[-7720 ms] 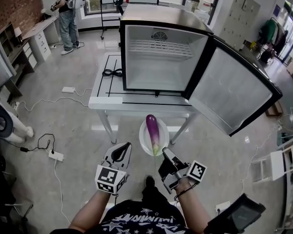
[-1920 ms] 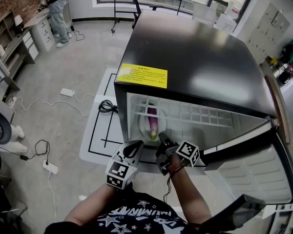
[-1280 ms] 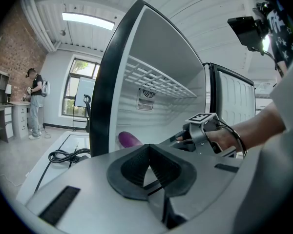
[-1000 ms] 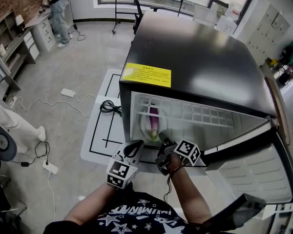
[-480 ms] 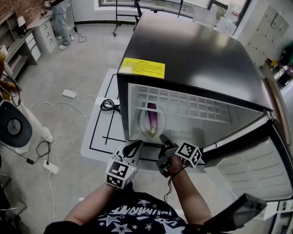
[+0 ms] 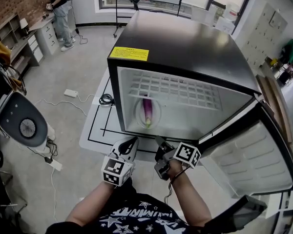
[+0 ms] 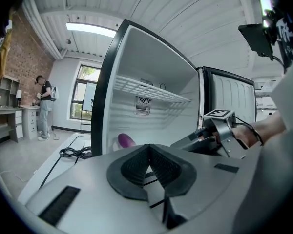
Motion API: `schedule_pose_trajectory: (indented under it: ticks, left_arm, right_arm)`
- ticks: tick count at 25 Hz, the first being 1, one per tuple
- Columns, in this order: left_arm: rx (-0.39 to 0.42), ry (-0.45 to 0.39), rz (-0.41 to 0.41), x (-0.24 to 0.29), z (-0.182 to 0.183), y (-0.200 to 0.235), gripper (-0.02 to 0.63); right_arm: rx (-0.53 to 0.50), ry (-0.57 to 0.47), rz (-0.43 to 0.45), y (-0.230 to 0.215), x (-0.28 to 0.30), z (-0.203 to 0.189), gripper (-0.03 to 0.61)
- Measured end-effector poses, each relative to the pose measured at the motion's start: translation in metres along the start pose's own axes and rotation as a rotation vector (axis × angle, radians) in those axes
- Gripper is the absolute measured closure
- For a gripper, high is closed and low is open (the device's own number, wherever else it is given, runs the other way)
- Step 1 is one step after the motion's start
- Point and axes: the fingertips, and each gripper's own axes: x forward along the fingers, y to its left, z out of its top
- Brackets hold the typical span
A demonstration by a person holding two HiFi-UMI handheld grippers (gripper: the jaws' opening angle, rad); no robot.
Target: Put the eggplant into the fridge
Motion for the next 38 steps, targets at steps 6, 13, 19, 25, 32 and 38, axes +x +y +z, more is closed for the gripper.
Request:
schedule_pose_trajectory:
  ticks: [6,13,19,25,32,38]
  left_arm:
    - [0.005,0.000,0.019,-0.023,-0.001,-0.032,0.604]
    - [0.006,-0.006,0.022,-0.050,-0.005,-0.076,0.604]
    - [-0.004,-0.011,0.037,-0.077,-0.014,-0.105,0.604]
    - [-0.009,-0.018,0.075,-0.107,-0.022,-0.119,0.604]
    - [-0.009,-0.019,0.125,-0.140,-0.026,-0.127,0.604]
    - [0.003,-0.004,0.111,-0.148,-0.031,-0.135,0.604]
  right_arm:
    - [-0.012,0.024,0.032,0.005,-0.045,-0.020,0.572]
    - [-0.027,0.049,0.050,0.002,-0.099,-0.047,0.572]
    - [-0.060,0.049,0.065,0.003,-0.139,-0.069,0.572]
    - [-0.065,0.047,0.156,0.016,-0.168,-0.089,0.572]
    - [-0.069,0.063,0.220,0.021,-0.192,-0.110,0.572]
    - [-0.080,0.056,0.236,0.021,-0.196,-0.118,0.572]
